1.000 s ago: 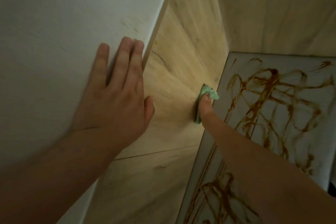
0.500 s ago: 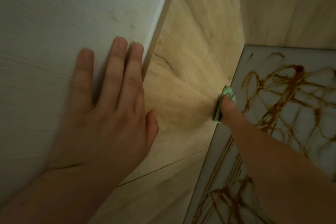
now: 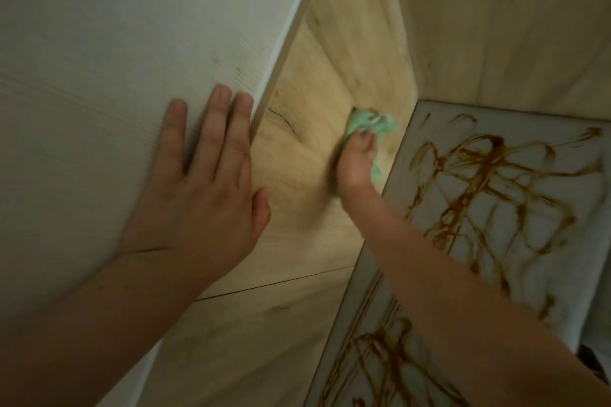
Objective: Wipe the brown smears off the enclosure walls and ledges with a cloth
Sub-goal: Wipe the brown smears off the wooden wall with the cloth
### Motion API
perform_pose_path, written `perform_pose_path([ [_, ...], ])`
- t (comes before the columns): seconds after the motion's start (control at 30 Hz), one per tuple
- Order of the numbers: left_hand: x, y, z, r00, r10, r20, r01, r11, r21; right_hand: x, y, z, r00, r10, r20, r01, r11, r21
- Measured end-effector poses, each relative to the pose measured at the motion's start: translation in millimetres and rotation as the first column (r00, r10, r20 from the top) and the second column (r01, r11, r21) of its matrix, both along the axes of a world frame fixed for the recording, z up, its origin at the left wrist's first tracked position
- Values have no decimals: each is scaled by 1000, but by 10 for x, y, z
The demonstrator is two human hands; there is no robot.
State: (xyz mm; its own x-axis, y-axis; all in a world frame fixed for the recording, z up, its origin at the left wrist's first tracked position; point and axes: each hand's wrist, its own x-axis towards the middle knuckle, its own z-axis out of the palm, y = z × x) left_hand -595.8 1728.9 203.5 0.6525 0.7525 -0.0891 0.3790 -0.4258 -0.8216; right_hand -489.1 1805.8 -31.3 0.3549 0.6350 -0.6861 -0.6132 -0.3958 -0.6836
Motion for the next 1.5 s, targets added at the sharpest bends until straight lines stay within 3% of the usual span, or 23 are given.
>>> perform_pose_path([
  [0.07,6,12,3,1000,-2,12,2,1000,-14,-164,-290,600,968,100,230,-166,943,288],
  [0.13,9,14,16,1000,-11,22,12,1000,-27,-276,-532,918,877,69,476,-350,771,533],
  [0.2,7,14,14,1000,-18,22,18,999,-30,-232,-528,858,740,-57,670,-475,662,581],
  [0.23,7,-4,18,1000,-11,17,11,999,-35,-178,-452,685,693,-76,716,-484,687,541],
  [0.27,8,-4,16,1000,-3,15,4,999,-36,-95,-340,482,726,-25,687,-434,758,487],
  [0.33,14,-13,7,1000,10,16,-10,1000,-26,87,-146,155,877,167,451,-318,905,282],
  [0.4,21,-21,-5,999,32,21,-32,999,-40,124,-151,-32,914,296,276,-334,937,104],
  [0.43,7,-13,-6,999,33,18,-32,999,-38,55,-250,28,897,328,295,-371,923,104],
  [0.5,-15,-2,-19,1000,15,24,-14,999,-34,-174,-592,340,845,281,455,-429,864,263],
  [0.6,-30,3,-14,998,-22,59,25,998,-54,-323,-842,823,734,96,672,-555,655,513],
  [0.67,-18,0,-7,998,5,56,-2,998,-58,-93,-507,918,704,13,710,-513,701,495],
  [0.77,3,-13,-6,999,38,26,-37,998,-46,401,137,991,826,103,554,-365,847,388],
  [0.83,11,-26,-3,999,38,18,-37,998,-48,465,300,982,876,147,459,-325,883,339],
  [0.9,-3,-16,-1,999,24,42,-22,999,-39,262,135,947,810,147,568,-394,853,341],
  [0.97,14,-16,4,999,12,51,-10,999,-45,-44,-340,865,665,128,735,-542,760,358],
  [1.0,14,-13,11,999,11,50,-8,999,-52,-120,-594,860,643,152,751,-597,713,367],
  [1.1,23,-15,33,998,35,53,-32,998,-50,67,-704,963,716,293,634,-636,648,419],
  [1.17,42,-20,60,997,67,46,-64,996,-61,278,-396,1059,706,264,657,-615,688,385],
  [1.27,106,-40,107,989,131,68,-122,984,-128,590,109,1323,771,245,588,-527,764,373],
  [1.37,240,3,159,972,156,176,-118,971,-206,618,202,1468,808,208,551,-465,800,380],
  [1.5,637,377,270,983,104,149,-82,986,-146,628,293,1286,778,213,590,-472,819,326],
])
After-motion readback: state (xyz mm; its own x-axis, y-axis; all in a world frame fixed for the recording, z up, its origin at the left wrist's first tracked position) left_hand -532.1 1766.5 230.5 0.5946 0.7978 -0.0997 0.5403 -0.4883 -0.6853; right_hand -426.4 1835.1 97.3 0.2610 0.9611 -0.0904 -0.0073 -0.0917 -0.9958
